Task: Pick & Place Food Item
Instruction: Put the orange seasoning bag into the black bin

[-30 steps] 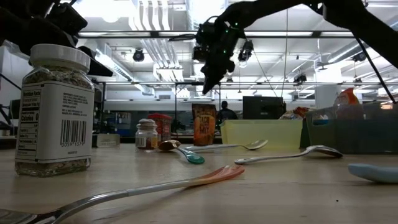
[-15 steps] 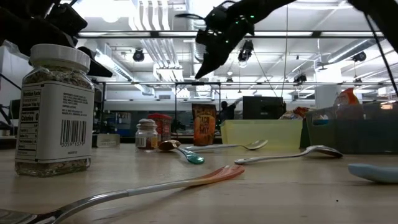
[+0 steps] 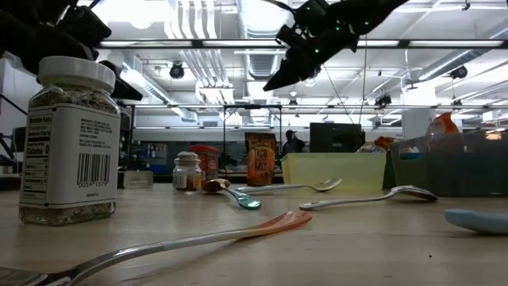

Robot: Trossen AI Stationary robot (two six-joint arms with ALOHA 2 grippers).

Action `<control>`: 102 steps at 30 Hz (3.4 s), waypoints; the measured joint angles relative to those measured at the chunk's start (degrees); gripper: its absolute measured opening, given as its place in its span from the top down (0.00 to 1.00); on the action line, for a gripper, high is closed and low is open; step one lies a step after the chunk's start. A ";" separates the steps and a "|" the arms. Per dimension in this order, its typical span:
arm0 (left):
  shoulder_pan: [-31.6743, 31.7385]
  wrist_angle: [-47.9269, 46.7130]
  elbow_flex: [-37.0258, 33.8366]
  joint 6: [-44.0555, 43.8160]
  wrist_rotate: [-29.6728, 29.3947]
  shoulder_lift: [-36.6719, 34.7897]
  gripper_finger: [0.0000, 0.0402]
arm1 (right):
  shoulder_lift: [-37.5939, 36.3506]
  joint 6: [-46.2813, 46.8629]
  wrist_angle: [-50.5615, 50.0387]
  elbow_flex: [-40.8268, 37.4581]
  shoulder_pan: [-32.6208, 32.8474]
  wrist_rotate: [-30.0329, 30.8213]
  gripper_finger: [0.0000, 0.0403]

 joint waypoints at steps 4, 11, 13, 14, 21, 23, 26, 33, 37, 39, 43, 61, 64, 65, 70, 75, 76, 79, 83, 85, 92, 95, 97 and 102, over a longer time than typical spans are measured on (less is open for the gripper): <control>0.00 -0.56 0.00 0.00 0.00 0.00 0.15 | -1.39 4.36 7.94 -4.88 -0.90 -0.10 0.98; 0.02 -0.70 0.00 0.00 0.00 0.00 0.15 | -0.57 7.67 19.93 -10.96 -2.18 -0.16 0.80; 0.00 -0.68 0.00 0.00 0.00 0.00 0.15 | 0.35 5.09 20.09 -11.38 -2.19 -0.11 0.71; 0.01 -0.70 0.00 0.00 0.00 0.00 0.15 | 0.87 3.53 19.79 -11.53 -2.21 -0.12 0.67; 0.01 -0.75 0.00 0.00 0.00 0.02 0.15 | 4.03 2.98 18.87 -10.62 -3.90 -0.12 0.46; 0.02 -0.90 0.00 0.00 0.00 0.02 0.15 | 4.67 4.72 18.89 -9.98 -4.87 -0.18 0.42; 0.02 -1.24 0.00 0.00 0.00 0.02 0.15 | 5.56 5.63 18.70 -9.46 -6.09 -2.78 0.37; 0.00 -1.25 0.00 0.00 0.00 0.02 0.15 | 6.80 3.51 18.40 -10.15 -6.64 -8.14 0.31; 0.01 -1.27 0.00 0.00 0.00 0.02 0.15 | 8.17 3.50 18.18 -10.52 -6.78 -8.07 0.31; 0.00 -1.28 0.00 0.00 0.00 0.02 0.15 | 9.09 3.48 18.91 -10.52 -6.75 -8.07 0.31; 0.00 -1.38 0.01 0.00 0.00 0.02 0.15 | 11.75 3.11 19.36 -10.34 -6.87 -7.66 0.31; 0.01 -1.52 0.00 0.00 0.00 0.00 0.15 | 16.50 1.95 17.51 -6.39 -7.10 -11.40 0.33; 0.02 -1.51 0.00 0.00 0.00 0.00 0.15 | 18.72 1.87 16.65 -5.97 -7.04 -10.98 0.38; 0.02 -1.51 0.00 0.00 0.00 0.00 0.15 | 19.54 1.84 16.33 -5.80 -7.04 -10.92 0.40; 0.00 -1.51 0.00 0.00 0.00 0.00 0.15 | 22.31 2.01 16.69 -3.72 -7.04 -10.95 0.47; 0.00 -1.51 0.00 0.00 0.00 0.00 0.15 | 22.29 1.59 14.26 -2.16 -7.02 -11.05 0.52; 0.00 -1.51 0.00 0.00 0.00 0.00 0.15 | 22.08 1.52 14.12 -2.21 -7.02 -11.05 0.53; 0.01 -1.50 0.00 0.00 0.00 0.00 0.15 | 21.50 1.54 14.18 -2.21 -7.04 -11.05 0.56; 0.01 -1.49 0.00 0.00 0.00 0.00 0.15 | 21.12 1.40 14.16 -2.21 -6.93 -11.04 0.60; 0.00 -1.49 0.00 0.00 0.00 0.02 0.15 | 20.95 1.40 14.17 -2.26 -6.91 -11.05 0.62; 0.00 -1.49 0.00 0.00 0.00 0.02 0.15 | 20.76 0.45 14.09 -2.26 -6.93 -10.98 0.75; 0.01 -1.49 0.00 0.00 0.00 0.02 0.15 | 20.76 0.11 13.95 -2.28 -6.93 -10.94 0.83; 0.01 -1.50 0.00 0.00 0.00 0.02 0.15 | 20.76 0.11 13.93 -2.30 -6.93 -10.94 0.88; 0.01 -1.51 0.01 0.00 0.00 0.02 0.15 | 20.76 0.11 13.93 -2.30 -6.93 -10.92 0.96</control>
